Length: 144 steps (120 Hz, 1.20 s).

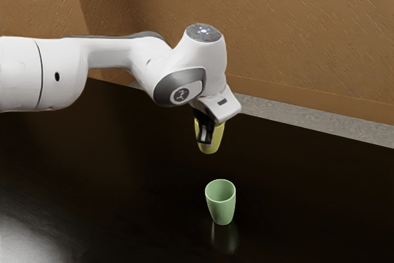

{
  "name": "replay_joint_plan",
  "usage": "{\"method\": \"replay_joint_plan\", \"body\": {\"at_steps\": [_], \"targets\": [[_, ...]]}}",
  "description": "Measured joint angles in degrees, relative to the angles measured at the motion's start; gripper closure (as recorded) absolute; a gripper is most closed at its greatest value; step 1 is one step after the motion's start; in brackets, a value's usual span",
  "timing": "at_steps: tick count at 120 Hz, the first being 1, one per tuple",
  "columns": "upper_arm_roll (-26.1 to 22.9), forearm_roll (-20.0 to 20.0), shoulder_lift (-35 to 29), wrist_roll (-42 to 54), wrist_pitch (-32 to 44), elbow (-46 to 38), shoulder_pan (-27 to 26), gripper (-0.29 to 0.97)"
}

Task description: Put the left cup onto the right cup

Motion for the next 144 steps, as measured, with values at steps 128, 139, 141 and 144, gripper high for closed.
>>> {"method": "replay_joint_plan", "body": {"at_steps": [128, 139, 141, 144], "targets": [[-0.34, -0.63, -0.54, -13.27, 0.65, -1.95, -8.93, 0.78], [-0.37, -1.27, -1.45, -14.34, 0.08, -3.22, -8.83, 0.78], [-0.38, -1.35, -1.57, -14.53, -0.06, -3.34, -8.79, 0.78], [-0.38, -1.46, -1.71, -14.82, -0.27, -3.55, -8.72, 0.78]]}}
